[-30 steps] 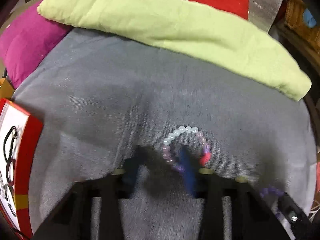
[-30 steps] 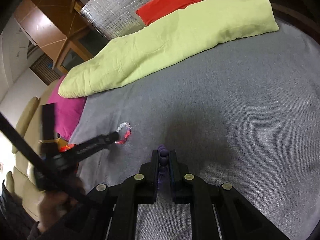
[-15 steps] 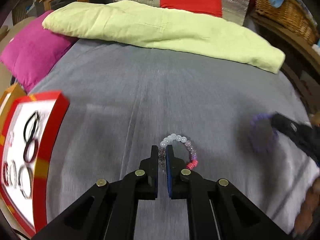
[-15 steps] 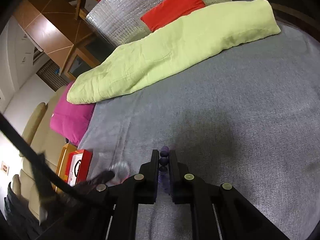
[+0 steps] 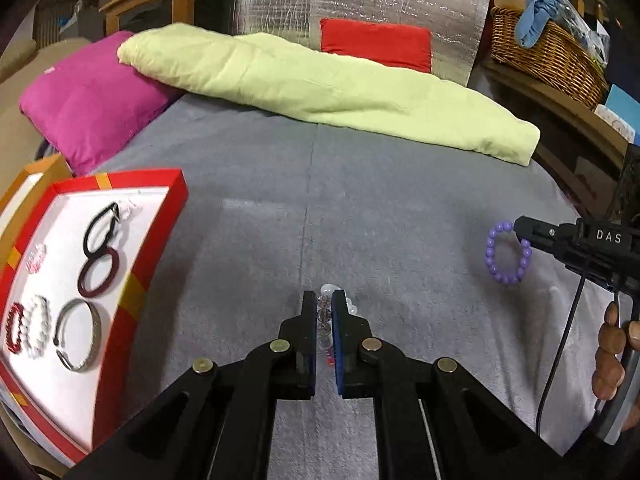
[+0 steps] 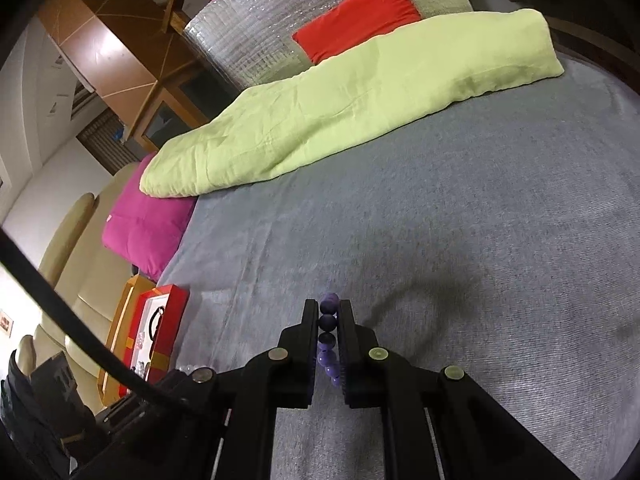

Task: Organize jewelry
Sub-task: 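Lift the pink-white and purple bracelets up off the bed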

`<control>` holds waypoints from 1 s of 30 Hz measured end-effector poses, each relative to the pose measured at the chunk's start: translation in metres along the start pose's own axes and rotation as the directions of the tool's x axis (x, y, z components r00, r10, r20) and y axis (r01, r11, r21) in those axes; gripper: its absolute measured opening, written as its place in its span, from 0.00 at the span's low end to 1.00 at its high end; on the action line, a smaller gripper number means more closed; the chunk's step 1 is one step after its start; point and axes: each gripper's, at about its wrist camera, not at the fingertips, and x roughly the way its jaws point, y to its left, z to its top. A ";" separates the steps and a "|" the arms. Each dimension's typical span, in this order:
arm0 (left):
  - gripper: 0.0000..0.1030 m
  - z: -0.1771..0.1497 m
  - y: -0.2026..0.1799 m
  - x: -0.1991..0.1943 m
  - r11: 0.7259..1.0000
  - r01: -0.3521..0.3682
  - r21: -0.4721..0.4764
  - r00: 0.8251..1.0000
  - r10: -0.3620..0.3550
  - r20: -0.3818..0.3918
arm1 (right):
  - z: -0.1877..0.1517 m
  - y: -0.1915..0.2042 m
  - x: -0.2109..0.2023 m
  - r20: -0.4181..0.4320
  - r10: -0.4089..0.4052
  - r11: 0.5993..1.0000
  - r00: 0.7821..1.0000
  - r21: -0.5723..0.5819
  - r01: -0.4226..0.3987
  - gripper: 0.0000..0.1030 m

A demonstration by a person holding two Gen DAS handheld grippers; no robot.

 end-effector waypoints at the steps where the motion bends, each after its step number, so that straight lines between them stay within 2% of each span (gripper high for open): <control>1: 0.07 0.001 0.000 0.000 1.000 0.006 -0.002 1.000 -0.006 0.006 | -0.001 0.001 0.002 -0.006 -0.003 1.000 1.000 -0.005 0.003 0.10; 14: 0.07 -0.005 0.002 -0.003 1.000 0.006 -0.017 1.000 -0.006 0.018 | -0.009 0.011 0.013 -0.043 0.005 0.999 0.999 -0.038 -0.006 0.10; 30: 0.07 -0.007 0.007 0.001 0.999 -0.012 -0.036 1.000 0.012 0.007 | -0.008 0.015 0.004 -0.026 0.036 0.998 0.999 -0.050 -0.037 0.10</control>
